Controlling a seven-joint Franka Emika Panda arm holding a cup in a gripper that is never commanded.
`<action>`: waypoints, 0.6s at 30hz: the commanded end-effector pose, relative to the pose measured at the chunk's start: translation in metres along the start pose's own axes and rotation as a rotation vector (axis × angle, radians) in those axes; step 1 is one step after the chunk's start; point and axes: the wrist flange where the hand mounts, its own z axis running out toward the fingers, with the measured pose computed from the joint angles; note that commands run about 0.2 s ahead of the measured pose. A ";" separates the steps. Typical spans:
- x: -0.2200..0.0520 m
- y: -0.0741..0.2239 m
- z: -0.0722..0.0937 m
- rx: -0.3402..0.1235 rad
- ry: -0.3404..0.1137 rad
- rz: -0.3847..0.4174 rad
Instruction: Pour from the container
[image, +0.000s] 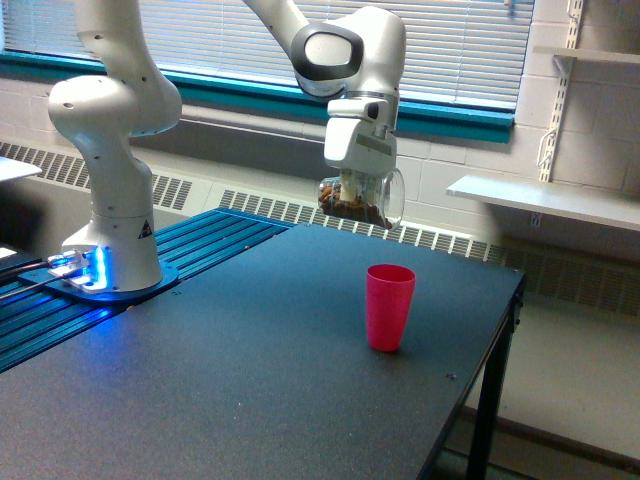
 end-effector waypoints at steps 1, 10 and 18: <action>-0.002 -0.009 -0.006 -0.013 0.010 -0.004; -0.010 -0.019 -0.004 -0.042 0.016 -0.013; -0.014 -0.022 -0.003 -0.062 0.012 -0.015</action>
